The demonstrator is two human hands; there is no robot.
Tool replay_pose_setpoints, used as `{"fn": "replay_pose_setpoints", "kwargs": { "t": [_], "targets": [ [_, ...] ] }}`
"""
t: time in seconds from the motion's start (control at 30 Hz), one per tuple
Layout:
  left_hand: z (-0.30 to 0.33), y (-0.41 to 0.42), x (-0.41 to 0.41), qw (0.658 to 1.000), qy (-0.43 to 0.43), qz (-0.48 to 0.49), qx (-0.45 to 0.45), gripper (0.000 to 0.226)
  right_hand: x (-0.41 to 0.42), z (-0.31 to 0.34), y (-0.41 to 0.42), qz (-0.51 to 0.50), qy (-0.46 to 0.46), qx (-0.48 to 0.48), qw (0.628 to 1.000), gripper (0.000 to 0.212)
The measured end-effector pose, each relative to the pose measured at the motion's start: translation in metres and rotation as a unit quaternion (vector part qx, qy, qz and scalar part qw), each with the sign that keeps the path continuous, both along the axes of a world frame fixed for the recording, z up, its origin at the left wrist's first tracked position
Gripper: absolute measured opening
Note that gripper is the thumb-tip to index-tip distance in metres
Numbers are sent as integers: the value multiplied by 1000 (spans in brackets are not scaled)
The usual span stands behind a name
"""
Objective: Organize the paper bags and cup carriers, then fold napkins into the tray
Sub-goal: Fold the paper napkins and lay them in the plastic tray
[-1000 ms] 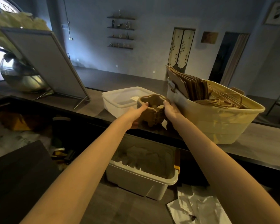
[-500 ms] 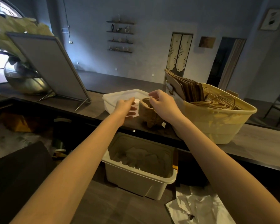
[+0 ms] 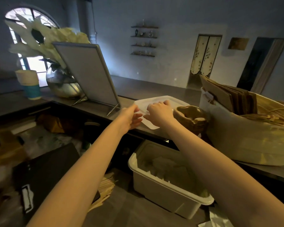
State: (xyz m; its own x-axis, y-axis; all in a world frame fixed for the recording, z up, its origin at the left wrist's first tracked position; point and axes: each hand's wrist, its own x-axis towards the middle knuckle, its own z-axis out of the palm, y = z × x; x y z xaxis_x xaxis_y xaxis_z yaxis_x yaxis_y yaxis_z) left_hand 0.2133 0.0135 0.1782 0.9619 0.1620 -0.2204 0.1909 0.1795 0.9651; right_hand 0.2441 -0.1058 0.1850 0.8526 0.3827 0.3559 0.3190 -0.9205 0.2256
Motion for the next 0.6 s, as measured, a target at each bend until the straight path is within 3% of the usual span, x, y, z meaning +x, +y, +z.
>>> {"fn": "replay_pose_setpoints", "kwargs": {
  "t": [0.27,0.5,0.6],
  "targets": [
    [-7,20,-2,1000,16,-9,-21,13,3,-22,10,-7,-19,94,995,23],
    [1,13,-10,999,7,-22,-46,51,-13,-14,6,32,-76,149,985,26],
    [11,7,-21,997,-13,-45,-62,49,-31,-2,2,64,-97,133,984,32]
  ]
}}
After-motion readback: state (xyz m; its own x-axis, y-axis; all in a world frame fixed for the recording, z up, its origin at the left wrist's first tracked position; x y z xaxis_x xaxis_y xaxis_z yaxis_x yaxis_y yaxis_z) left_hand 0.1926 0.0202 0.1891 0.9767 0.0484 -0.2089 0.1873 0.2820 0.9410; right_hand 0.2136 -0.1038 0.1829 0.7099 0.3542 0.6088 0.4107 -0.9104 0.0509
